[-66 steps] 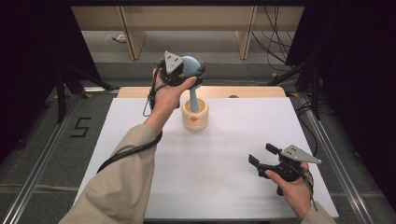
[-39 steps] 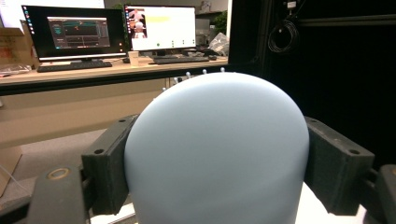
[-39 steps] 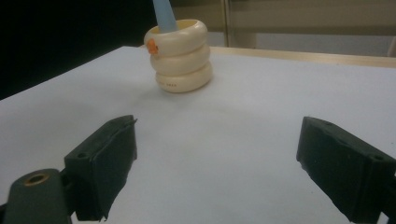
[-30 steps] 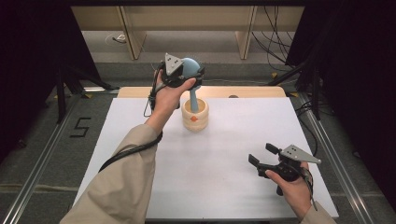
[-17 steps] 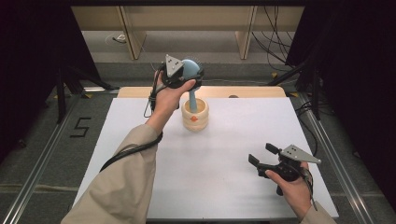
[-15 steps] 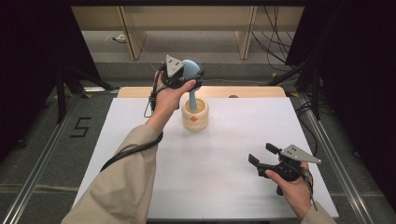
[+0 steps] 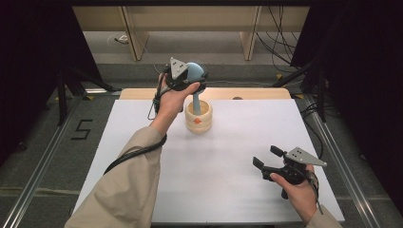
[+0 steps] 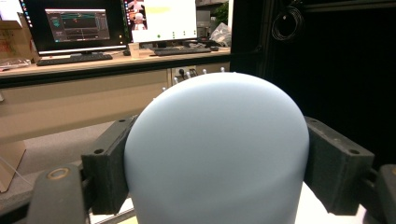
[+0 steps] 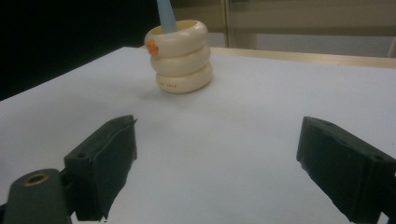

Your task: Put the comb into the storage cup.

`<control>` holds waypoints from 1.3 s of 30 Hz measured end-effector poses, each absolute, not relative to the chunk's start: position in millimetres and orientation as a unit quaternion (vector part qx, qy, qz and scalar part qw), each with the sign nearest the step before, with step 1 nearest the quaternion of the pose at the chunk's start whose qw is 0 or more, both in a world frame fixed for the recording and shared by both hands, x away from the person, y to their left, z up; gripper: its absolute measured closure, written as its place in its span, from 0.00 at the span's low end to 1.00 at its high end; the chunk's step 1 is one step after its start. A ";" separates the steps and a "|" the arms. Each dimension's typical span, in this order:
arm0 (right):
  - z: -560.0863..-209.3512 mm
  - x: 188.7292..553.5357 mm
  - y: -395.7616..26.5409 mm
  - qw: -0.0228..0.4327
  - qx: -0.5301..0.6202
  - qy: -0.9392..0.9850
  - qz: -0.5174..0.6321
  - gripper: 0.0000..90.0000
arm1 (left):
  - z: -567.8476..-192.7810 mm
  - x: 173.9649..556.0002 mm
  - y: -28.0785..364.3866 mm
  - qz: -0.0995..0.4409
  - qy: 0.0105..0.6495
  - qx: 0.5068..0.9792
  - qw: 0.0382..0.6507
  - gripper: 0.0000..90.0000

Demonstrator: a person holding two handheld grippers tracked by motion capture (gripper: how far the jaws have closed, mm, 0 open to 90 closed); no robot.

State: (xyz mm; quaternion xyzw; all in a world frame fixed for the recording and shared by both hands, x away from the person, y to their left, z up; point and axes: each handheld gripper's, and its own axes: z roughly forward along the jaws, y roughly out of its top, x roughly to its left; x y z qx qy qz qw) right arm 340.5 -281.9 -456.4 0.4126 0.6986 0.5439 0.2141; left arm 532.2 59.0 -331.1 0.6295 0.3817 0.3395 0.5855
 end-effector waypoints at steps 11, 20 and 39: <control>-456.3 340.6 -281.9 0.215 0.410 0.699 0.545 0.14 | -334.2 534.4 57.8 0.341 0.381 0.632 0.583 0.22; -456.1 340.5 -281.5 0.215 0.409 0.699 0.546 0.14 | -337.7 536.9 56.6 0.342 0.377 0.634 0.582 0.22; -456.5 340.9 -281.4 0.214 0.407 0.701 0.546 0.14 | -348.2 541.8 53.1 0.346 0.375 0.642 0.573 0.22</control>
